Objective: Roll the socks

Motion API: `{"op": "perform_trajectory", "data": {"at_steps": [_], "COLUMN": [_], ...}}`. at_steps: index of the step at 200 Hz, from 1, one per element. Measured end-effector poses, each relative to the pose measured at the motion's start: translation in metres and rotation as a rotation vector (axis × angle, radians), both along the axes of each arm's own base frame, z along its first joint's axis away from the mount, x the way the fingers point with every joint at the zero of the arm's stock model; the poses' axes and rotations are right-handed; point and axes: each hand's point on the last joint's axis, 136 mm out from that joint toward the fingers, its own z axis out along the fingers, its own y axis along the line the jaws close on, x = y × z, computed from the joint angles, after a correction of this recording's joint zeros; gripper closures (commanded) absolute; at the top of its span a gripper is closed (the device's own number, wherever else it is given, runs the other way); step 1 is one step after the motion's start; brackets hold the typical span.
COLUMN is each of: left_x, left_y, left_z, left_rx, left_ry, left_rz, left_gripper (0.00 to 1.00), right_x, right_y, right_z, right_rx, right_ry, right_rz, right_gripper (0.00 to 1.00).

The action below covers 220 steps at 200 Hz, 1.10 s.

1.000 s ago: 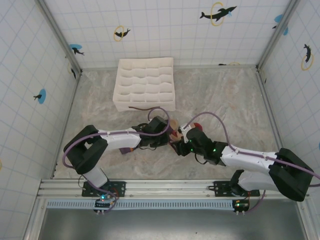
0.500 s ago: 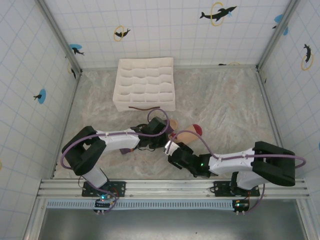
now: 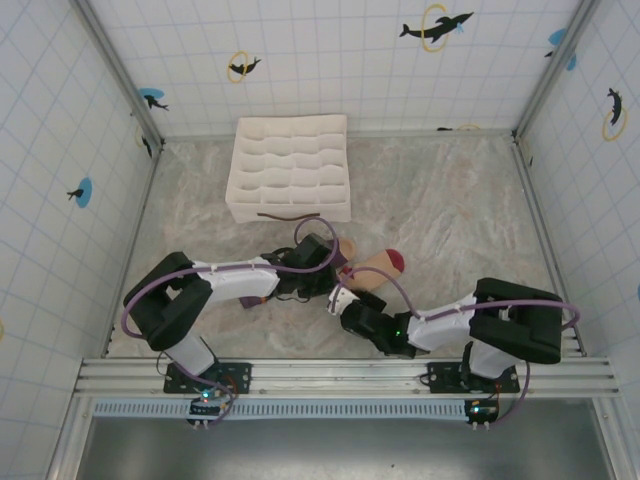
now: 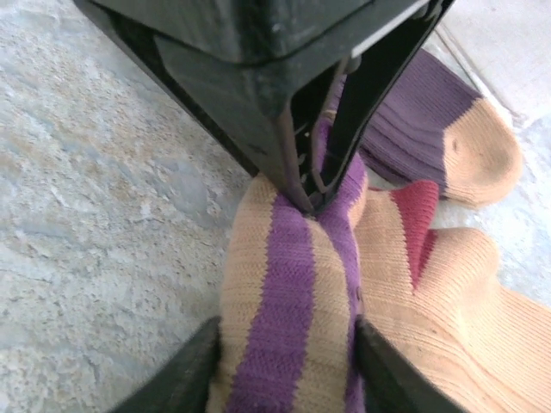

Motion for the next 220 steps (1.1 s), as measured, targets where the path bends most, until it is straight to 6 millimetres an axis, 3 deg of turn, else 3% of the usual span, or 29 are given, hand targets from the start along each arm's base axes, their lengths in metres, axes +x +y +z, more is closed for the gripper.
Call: {"op": "perform_trajectory", "data": {"at_steps": [31,51,67,88,101,170,220], "left_x": [0.001,0.001,0.0,-0.001,-0.001,0.001,0.002], "left_y": [0.001,0.001,0.001,0.005,0.008,0.017,0.02], "left_z": [0.001,0.001,0.001,0.001,0.004,0.026,0.031], "left_rx": [-0.005,-0.006,-0.007,0.013,0.017,-0.021,-0.047], "left_ry": [0.007,0.007,0.008,0.014,0.011,-0.055,-0.094], "left_rz": [0.015,0.017,0.017,0.028,0.04,0.069,0.081], "left_gripper": [1.0,0.88,0.7,0.36,0.27,0.26,0.29], "right_x": [0.004,0.004,0.004,0.006,0.007,0.013,0.011], "right_y": [-0.004,-0.005,-0.005,-0.007,-0.008,-0.011,-0.022], "right_z": [-0.003,-0.004,-0.004,-0.004,-0.003,-0.002,-0.001], "right_rx": [0.116,0.183,0.236,0.309,0.356,0.566,0.728], "right_ry": [0.066,0.104,0.137,0.191,0.228,0.44,0.598], "right_rz": [-0.029,-0.037,-0.04,-0.045,-0.048,-0.068,-0.145], "right_gripper": [0.94,1.0,1.0,1.0,1.0,1.0,1.0]}}
